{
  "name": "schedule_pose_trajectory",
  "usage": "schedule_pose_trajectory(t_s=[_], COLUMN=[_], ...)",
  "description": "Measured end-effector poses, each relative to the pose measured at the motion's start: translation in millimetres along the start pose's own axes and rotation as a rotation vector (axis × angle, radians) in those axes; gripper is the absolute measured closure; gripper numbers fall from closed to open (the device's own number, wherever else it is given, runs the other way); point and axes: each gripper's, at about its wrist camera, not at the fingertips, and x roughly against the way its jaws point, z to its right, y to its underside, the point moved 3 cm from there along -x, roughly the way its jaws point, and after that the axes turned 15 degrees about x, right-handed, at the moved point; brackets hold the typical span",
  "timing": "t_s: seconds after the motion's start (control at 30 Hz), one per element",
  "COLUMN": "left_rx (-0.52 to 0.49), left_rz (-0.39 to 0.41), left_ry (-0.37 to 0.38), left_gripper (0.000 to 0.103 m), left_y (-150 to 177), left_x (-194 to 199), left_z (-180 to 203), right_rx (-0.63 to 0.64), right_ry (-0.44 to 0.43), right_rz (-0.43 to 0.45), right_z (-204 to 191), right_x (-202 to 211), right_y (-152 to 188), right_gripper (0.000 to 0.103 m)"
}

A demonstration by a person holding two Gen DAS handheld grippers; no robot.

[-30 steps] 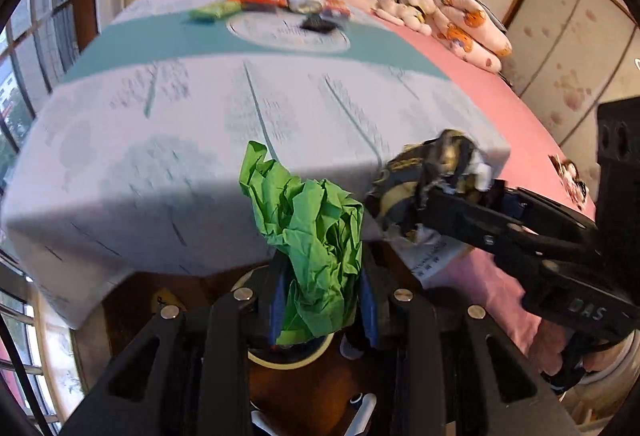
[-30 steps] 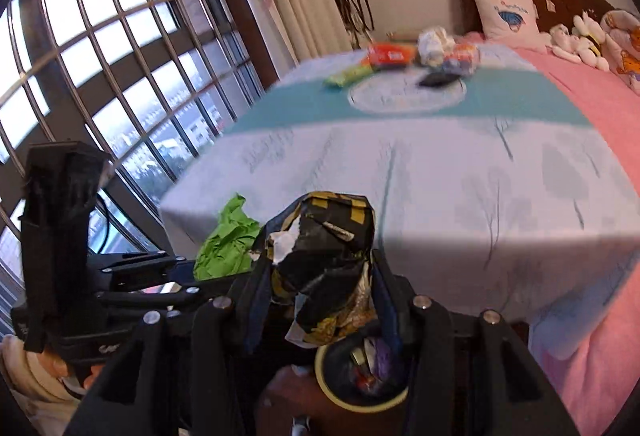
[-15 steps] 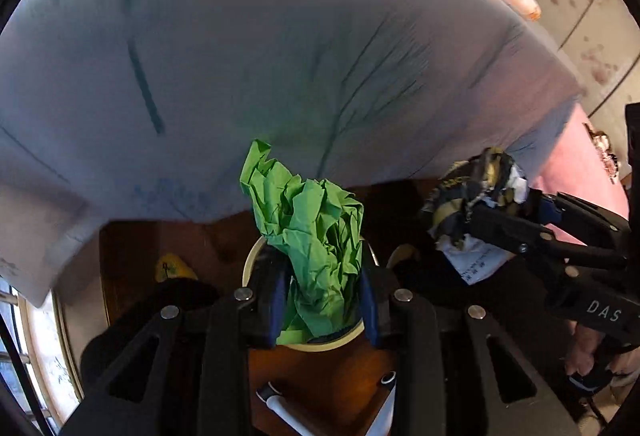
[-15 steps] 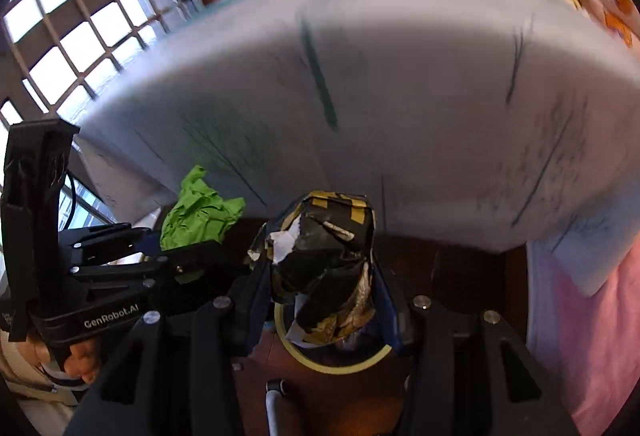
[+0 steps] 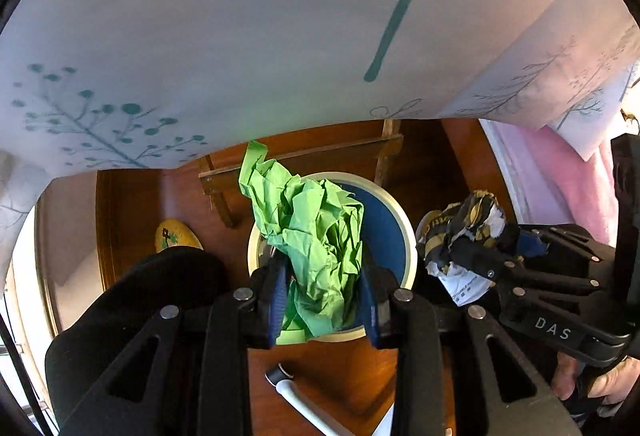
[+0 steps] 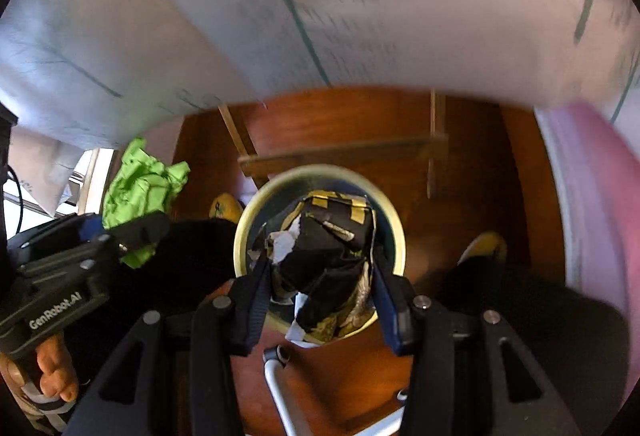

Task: Collect trash
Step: 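Carry the paper and wrapper over the bin and open both tools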

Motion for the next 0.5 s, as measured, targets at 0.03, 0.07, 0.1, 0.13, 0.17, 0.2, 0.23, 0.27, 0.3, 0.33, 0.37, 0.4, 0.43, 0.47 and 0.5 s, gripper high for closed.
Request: schedule_pose_trajectory(t_s=[0.03,0.07,0.1,0.13,0.17,0.2,0.23,0.27,0.3,0.33,0.37,0.4,0.43,0.47,0.5], left_rx=[0.0,0.0,-0.001,-0.003,-0.006,-0.01,-0.012,-0.014,-0.014,-0.013,-0.011,-0.007,-0.003,0.001,0.007], left_rz=[-0.004,-0.011,-0.015,-0.019,-0.026,-0.036,-0.043,-0.053,-0.065,-0.072,-0.082,-0.092,-0.101,-0.107,-0.114], left_ry=[-0.002,-0.002,-0.001,-0.002,-0.003,-0.006,-0.007,-0.008,-0.008,-0.007,-0.004,-0.002,0.002,0.005,0.007], left_gripper=[0.074,0.074,0.074,0.074,0.074,0.074,0.073,0.073,0.073,0.073,0.073,0.073,0.073,0.073,0.073], left_y=[-4.4,-5.9,0.2,-1.6,-2.0,-1.9,-2.4,-2.3,-2.1,-1.3,-1.1,-0.9,0.3,1.6,1.3], left_x=[-1.2,-3.9,-9.2,-11.8,-14.3,-17.3,-19.5,-23.2,-26.7,-29.8,-32.6,-35.2,-37.1,-39.7,-41.5], left_z=[3.7,5.5,2.5,4.2,5.7,7.0,4.3,4.0,3.9,3.0,3.2,3.0,2.3,0.1,-0.3], right_rx=[-0.015,-0.025,-0.04,-0.052,-0.067,-0.076,-0.087,-0.095,-0.099,-0.104,-0.11,-0.111,-0.112,-0.111,-0.11], right_ry=[-0.008,-0.011,-0.02,-0.028,-0.035,-0.039,-0.047,-0.051,-0.054,-0.057,-0.06,-0.061,-0.063,-0.067,-0.067], right_rz=[-0.008,-0.011,-0.017,-0.021,-0.027,-0.031,-0.037,-0.042,-0.045,-0.047,-0.051,-0.053,-0.055,-0.059,-0.062], right_z=[3.1,4.7,6.8,8.4,10.2,11.3,12.9,10.5,10.6,11.5,12.1,12.2,12.9,11.9,12.5], right_x=[-3.3,-4.9,-7.5,-9.5,-11.4,-12.9,-15.3,-14.4,-16.4,-17.7,-20.0,-21.4,-22.6,-23.9,-27.5], right_y=[1.3,1.3,1.9,2.5,2.4,2.0,2.8,-0.3,-1.2,-1.7,-0.9,-0.9,-0.8,-1.3,-3.0], right_gripper=[0.057,0.056,0.056,0.056,0.056,0.056,0.056,0.056,0.056,0.056,0.056,0.056,0.056,0.056,0.056])
